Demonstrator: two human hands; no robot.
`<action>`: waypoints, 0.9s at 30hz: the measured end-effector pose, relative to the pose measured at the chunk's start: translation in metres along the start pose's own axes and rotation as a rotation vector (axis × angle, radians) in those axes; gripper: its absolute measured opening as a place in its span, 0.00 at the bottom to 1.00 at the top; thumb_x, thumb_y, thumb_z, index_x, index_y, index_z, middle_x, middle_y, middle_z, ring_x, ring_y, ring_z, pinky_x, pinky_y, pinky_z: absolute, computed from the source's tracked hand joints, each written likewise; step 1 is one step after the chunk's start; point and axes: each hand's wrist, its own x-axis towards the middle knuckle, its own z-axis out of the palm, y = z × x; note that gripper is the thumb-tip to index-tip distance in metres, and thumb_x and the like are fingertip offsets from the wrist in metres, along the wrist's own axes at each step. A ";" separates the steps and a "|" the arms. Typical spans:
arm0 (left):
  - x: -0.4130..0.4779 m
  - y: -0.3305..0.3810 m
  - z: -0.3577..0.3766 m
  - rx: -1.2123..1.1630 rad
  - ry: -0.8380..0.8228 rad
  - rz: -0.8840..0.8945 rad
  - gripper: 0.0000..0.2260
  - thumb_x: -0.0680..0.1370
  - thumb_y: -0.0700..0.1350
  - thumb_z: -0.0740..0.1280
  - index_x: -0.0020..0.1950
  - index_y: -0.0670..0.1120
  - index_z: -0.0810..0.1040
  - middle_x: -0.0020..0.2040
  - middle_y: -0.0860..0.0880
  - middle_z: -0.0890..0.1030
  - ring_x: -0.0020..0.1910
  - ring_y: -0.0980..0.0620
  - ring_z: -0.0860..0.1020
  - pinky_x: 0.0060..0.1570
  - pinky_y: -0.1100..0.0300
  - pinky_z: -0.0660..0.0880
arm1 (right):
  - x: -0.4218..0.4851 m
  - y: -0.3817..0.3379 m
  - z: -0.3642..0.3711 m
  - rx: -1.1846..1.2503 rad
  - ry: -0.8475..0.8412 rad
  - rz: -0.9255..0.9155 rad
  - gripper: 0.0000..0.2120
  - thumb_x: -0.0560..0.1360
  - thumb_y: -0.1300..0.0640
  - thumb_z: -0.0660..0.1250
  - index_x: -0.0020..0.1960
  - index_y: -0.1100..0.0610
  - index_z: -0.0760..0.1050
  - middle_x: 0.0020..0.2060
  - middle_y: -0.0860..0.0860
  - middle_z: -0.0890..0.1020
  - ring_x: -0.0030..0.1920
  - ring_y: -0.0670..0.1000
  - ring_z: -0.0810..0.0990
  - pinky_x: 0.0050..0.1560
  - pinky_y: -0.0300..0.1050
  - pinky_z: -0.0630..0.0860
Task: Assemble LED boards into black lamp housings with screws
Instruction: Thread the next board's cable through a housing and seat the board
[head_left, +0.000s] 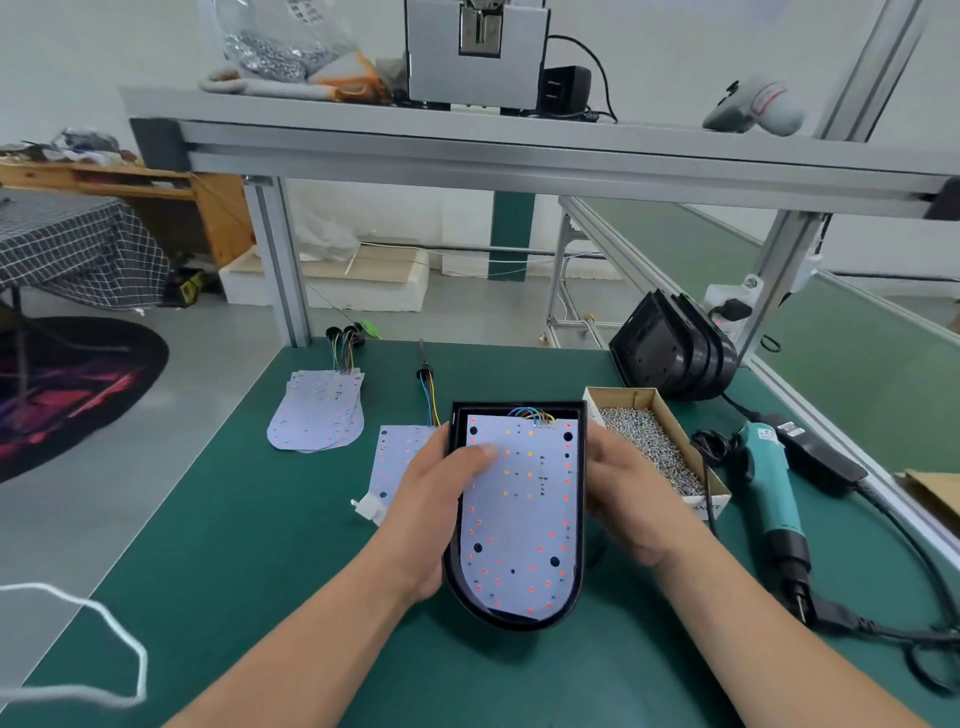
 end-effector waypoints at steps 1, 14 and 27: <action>-0.001 0.000 0.000 0.007 0.001 0.001 0.16 0.79 0.50 0.70 0.66 0.46 0.81 0.64 0.41 0.85 0.62 0.39 0.84 0.59 0.43 0.83 | -0.002 0.002 0.002 -0.066 -0.019 0.000 0.19 0.76 0.67 0.66 0.66 0.56 0.82 0.61 0.55 0.86 0.61 0.54 0.84 0.57 0.47 0.80; -0.003 0.003 0.002 0.126 -0.034 0.060 0.13 0.81 0.52 0.72 0.63 0.50 0.83 0.63 0.45 0.86 0.63 0.43 0.84 0.55 0.54 0.83 | 0.002 -0.001 0.020 -0.450 0.160 -0.028 0.20 0.78 0.63 0.64 0.38 0.39 0.80 0.33 0.36 0.81 0.38 0.37 0.77 0.37 0.27 0.71; 0.001 0.001 0.002 0.161 0.113 0.096 0.15 0.79 0.52 0.70 0.65 0.52 0.81 0.62 0.51 0.87 0.63 0.48 0.84 0.67 0.41 0.78 | 0.003 -0.013 0.009 -0.027 0.254 -0.060 0.16 0.83 0.50 0.61 0.63 0.49 0.84 0.56 0.50 0.88 0.54 0.49 0.85 0.54 0.45 0.78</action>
